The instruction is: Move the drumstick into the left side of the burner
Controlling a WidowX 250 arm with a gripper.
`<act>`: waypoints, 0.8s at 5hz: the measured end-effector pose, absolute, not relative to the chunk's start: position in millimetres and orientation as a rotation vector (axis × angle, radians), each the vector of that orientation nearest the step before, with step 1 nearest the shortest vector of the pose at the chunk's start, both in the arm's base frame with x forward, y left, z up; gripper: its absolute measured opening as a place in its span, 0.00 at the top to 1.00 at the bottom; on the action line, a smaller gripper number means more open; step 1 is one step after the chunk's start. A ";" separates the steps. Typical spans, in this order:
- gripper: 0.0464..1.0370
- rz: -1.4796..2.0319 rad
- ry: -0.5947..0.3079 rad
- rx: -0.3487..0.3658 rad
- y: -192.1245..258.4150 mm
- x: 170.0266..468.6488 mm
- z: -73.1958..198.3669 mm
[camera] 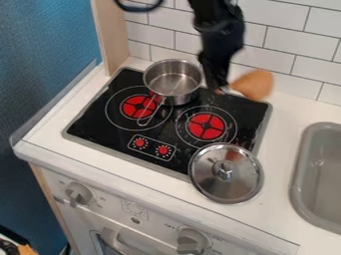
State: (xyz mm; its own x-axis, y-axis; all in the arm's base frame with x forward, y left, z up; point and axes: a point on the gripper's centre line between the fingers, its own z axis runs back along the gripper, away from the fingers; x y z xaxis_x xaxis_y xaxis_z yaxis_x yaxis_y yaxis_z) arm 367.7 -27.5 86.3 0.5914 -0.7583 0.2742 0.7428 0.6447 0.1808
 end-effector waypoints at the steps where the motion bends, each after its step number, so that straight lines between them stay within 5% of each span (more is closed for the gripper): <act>1: 0.94 -0.747 -0.325 0.068 15.3 343.0 91.6; 4: 0.94 -0.365 -0.306 0.145 113.1 293.6 88.6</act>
